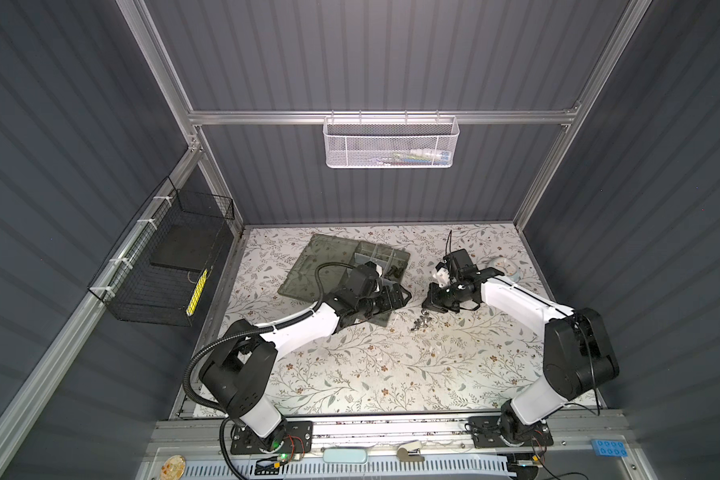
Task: Sort the screws and nuts into containers
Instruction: 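Lift the silver hex nut and carry it over the box with the right gripper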
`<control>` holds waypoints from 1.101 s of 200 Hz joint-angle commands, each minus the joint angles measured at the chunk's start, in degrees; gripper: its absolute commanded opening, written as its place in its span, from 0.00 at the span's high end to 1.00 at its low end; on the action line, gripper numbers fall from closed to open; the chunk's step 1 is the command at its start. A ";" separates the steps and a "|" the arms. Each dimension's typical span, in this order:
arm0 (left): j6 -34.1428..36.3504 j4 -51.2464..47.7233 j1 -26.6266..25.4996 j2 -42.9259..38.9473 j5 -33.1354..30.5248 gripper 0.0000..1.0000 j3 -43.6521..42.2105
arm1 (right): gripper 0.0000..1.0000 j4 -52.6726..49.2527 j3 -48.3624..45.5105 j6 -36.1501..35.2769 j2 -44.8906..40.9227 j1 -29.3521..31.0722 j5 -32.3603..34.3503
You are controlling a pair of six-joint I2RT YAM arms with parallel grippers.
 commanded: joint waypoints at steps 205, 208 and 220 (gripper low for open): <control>6.77 -7.62 18.65 2.69 12.31 0.00 9.82 | 0.98 30.81 41.42 27.37 37.56 -4.77 -27.12; 6.70 -7.58 18.79 2.84 12.44 0.00 9.86 | 0.98 30.91 42.02 27.53 38.18 -4.74 -27.09; 6.68 -7.26 19.18 3.35 12.93 0.00 9.81 | 0.98 30.67 44.29 27.55 40.42 -4.35 -26.78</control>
